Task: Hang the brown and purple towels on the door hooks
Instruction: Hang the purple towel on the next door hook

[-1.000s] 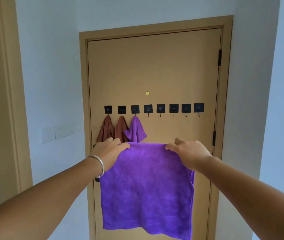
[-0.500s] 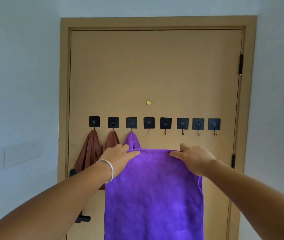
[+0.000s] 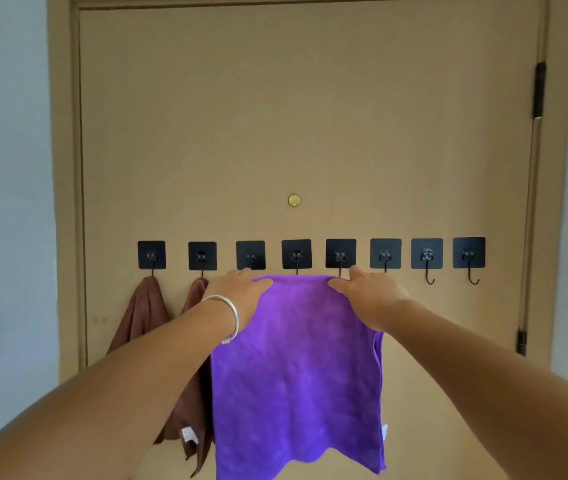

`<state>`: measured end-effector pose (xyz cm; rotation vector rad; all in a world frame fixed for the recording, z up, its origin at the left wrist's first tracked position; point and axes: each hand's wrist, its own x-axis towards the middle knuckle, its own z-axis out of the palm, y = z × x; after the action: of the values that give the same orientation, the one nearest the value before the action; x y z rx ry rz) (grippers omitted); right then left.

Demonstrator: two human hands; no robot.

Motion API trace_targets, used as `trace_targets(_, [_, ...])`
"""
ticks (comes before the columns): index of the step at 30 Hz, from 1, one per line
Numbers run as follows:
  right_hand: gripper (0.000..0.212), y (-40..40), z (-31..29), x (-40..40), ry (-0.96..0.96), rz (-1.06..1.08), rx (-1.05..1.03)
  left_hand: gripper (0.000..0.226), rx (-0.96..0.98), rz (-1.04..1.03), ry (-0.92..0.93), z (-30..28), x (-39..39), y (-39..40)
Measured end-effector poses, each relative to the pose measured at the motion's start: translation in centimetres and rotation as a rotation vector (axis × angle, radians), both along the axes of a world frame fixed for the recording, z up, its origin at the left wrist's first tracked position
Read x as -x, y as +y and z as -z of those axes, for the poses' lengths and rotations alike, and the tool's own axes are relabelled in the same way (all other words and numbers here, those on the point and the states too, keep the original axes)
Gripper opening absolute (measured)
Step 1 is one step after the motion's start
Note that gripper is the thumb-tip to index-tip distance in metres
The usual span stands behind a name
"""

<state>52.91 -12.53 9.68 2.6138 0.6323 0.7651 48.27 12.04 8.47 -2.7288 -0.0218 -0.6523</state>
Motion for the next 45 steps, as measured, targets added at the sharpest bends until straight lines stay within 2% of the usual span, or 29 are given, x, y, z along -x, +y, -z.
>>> trace_targets(6, [0.046,2.3,-1.2,-5.7,-0.009,0.012,0.017,0.081,-0.003,-0.071,0.028,-0.9,-5.0,0.9])
trace_targets(11, [0.039,3.3,-0.9,-7.7,-0.034,0.042,0.093,0.074,0.001,-0.036,-0.001,0.3,-7.7,1.7])
trace_targets(15, [0.034,4.3,-0.4,-7.6,-0.076,0.075,0.136,0.062,-0.017,-0.018,-0.058,1.6,-8.2,1.2])
trace_targets(18, [0.03,5.2,0.3,-7.2,-0.096,0.114,0.163,0.048,-0.09,-0.02,-0.007,2.5,-8.1,0.0])
trace_targets(21, [0.029,6.1,1.6,-7.2,-0.114,0.127,0.175,0.045,-0.157,-0.021,0.063,3.3,-8.1,-1.4])
trace_targets(28, [0.033,8.2,7.4,-7.0,0.024,0.065,0.014,0.028,-0.089,0.098,0.099,5.6,-8.5,-2.6])
trace_targets(31, [0.047,8.2,8.8,-7.4,0.009,0.037,-0.077,0.03,-0.083,0.164,0.079,6.2,-8.7,-1.7])
trace_targets(34, [0.059,7.7,9.8,-7.7,-0.049,0.018,-0.068,0.039,-0.133,0.161,0.102,6.4,-8.7,-0.8])
trace_targets(38, [0.057,7.4,10.4,-7.6,-0.102,-0.009,-0.033,0.05,-0.276,0.077,0.133,7.0,-8.3,-0.6])
trace_targets(42, [0.068,7.1,11.5,-7.5,-0.072,-0.053,-0.023,0.039,-0.312,0.01,0.118,8.3,-7.9,-1.3])
trace_targets(45, [0.061,6.8,13.1,-7.4,-0.018,-0.076,0.009,0.043,-0.309,0.043,0.118,9.9,-7.2,-2.1])
